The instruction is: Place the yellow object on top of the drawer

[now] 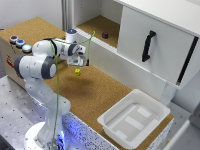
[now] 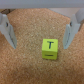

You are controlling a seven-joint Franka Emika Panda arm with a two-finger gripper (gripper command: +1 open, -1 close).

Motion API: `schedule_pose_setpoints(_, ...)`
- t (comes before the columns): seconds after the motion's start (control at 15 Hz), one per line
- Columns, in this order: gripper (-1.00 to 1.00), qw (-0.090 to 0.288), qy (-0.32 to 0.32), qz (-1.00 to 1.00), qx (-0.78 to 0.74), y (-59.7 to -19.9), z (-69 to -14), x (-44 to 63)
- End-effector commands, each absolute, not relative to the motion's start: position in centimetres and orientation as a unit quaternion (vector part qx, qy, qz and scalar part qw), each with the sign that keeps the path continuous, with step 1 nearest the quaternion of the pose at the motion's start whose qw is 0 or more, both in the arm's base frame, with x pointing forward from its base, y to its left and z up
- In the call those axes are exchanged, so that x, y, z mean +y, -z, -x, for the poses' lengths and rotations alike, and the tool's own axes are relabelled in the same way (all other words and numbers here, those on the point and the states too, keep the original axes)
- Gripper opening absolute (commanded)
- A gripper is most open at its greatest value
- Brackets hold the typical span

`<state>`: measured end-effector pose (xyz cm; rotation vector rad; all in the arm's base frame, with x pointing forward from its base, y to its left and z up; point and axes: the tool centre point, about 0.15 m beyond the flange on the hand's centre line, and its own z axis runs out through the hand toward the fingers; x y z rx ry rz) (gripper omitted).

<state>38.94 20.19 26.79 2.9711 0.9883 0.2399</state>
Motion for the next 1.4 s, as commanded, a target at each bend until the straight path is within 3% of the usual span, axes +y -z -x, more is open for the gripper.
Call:
schedule_pose_setpoints(0.0,1.0,0.005,-0.069,-0.949,0.307,-23.4,-40.7,22.2)
schedule_pose_setpoints(0.73,1.0,0.012,-0.057,-0.953,0.298,-20.1,-43.4,22.1)
schedule_pose_setpoints(0.8,-1.0,0.023,-0.061,-0.954,0.293,-20.0,-43.5,22.0)
schedule_pose_setpoints(1.33,-1.0,0.032,-0.058,-0.958,0.28,-21.1,-43.3,20.2)
